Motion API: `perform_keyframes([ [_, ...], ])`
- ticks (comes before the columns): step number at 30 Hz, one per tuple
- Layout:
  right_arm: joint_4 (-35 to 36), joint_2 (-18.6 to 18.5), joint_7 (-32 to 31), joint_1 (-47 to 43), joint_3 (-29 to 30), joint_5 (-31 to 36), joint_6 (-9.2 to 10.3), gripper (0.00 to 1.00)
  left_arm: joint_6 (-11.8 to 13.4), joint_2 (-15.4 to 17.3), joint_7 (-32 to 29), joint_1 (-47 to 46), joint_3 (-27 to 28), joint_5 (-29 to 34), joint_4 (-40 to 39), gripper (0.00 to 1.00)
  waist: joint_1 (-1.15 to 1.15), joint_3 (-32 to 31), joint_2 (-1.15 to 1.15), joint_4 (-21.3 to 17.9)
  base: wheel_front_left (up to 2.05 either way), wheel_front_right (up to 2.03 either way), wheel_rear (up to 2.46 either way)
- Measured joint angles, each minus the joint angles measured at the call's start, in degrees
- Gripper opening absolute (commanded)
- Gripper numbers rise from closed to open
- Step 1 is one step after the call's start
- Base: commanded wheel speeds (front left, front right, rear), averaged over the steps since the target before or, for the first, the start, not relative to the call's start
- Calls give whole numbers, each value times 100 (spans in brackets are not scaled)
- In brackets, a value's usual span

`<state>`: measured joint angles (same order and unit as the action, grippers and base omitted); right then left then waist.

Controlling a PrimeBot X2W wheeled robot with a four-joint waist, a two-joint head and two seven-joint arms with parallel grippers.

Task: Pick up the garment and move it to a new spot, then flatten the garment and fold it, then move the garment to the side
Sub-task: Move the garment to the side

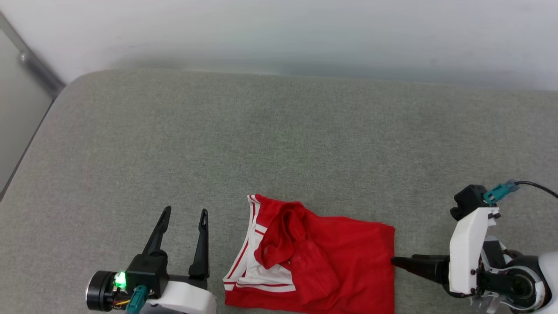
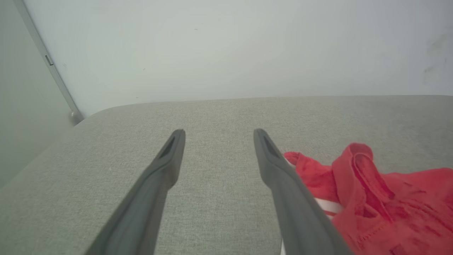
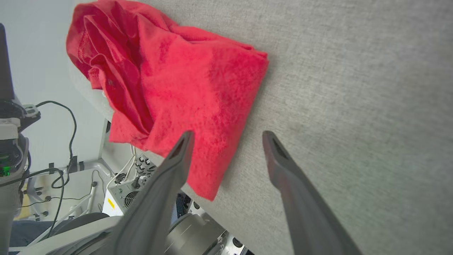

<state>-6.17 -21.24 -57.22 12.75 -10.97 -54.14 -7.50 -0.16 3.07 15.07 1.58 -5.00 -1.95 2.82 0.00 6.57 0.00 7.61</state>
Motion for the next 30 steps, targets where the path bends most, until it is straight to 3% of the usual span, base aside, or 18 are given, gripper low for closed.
perform_keyframes([
  [10, -719, 414, 276, 105, -198, -1, -3, 100, -15, -9, 0, -395, -148, -44, 7, 100, 0, 616, 0, 298, 0, 0, 0],
  [17, -897, 475, 437, 238, -612, 78, -8, 100, 23, -10, 0, -480, -189, -87, 32, 100, 0, 797, 0, 427, 0, 0, 0],
  [18, -895, 466, 495, 250, -676, 81, -8, 44, 30, -11, 0, -498, -198, -94, 34, 100, 0, 799, 0, 430, 0, 0, 0],
  [19, -895, 454, 575, 250, -725, 87, -8, 0, 41, -11, 0, -512, -202, -107, 37, 100, 0, 798, 0, 431, 0, 0, 0],
  [27, -799, 232, 1022, 448, -1222, 83, -4, 0, 118, -13, 0, -509, -213, -136, 97, 100, 0, 618, 0, 380, 0, 0, 0],
  [30, -587, -10, 1134, 609, -1454, 126, -1, 0, 122, -14, 0, -442, -187, -135, 101, 100, 0, 490, 0, 326, 0, 0, 0],
])
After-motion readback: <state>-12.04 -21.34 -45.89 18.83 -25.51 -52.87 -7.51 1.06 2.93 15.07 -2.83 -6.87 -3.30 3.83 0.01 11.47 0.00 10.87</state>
